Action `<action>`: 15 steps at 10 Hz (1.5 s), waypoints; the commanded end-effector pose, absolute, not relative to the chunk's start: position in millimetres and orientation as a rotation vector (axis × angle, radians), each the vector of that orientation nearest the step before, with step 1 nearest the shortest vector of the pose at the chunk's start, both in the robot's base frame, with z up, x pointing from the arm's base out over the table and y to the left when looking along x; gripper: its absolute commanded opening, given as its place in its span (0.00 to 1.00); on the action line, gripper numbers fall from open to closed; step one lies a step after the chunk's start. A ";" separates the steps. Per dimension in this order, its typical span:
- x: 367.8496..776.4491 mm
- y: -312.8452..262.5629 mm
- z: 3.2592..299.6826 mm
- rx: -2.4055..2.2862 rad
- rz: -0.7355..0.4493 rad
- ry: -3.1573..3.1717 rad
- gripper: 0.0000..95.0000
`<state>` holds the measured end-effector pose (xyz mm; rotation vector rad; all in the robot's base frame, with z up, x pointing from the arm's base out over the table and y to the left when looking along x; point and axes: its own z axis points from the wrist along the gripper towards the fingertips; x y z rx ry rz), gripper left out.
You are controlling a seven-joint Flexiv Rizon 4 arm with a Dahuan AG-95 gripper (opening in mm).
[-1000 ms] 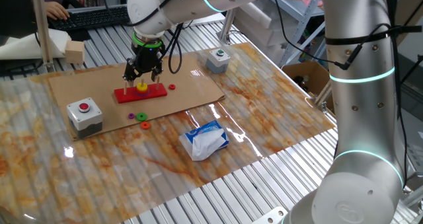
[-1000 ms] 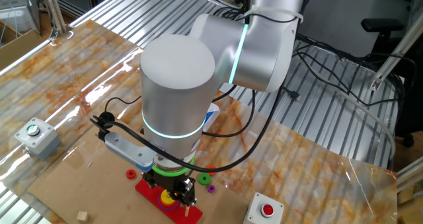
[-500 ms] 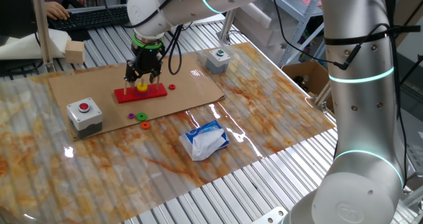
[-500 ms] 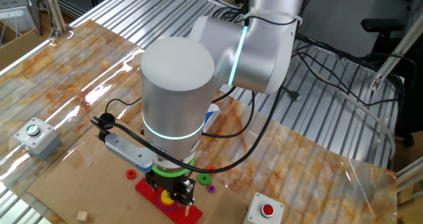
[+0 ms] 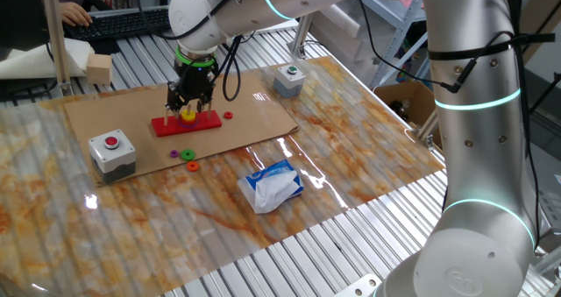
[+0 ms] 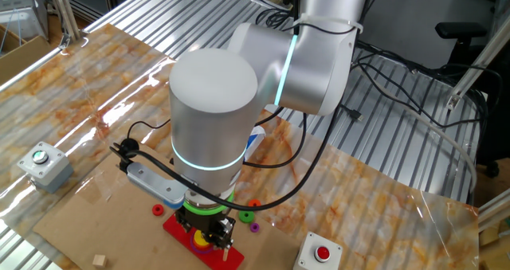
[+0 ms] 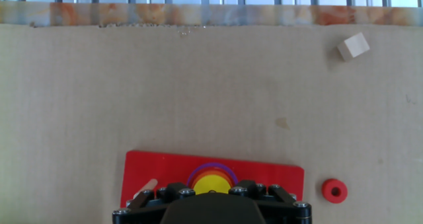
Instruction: Take out one Hanoi block and throw it aside
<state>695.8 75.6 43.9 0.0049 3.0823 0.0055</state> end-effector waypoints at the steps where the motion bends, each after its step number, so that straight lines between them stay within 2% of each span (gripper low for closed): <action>1: 695.8 75.5 43.7 0.001 0.007 3.083 0.60; 2: 695.8 75.5 43.7 -0.005 0.008 3.083 0.40; 10: 695.8 75.4 43.9 0.002 0.018 3.080 0.40; 11: 695.8 75.4 43.9 -0.007 0.017 3.080 0.20; 12: 695.8 75.4 44.0 -0.011 0.017 3.080 0.20; 13: 695.8 75.4 45.3 -0.017 0.017 3.080 0.00; 15: 695.9 75.3 47.2 -0.019 0.016 3.081 0.00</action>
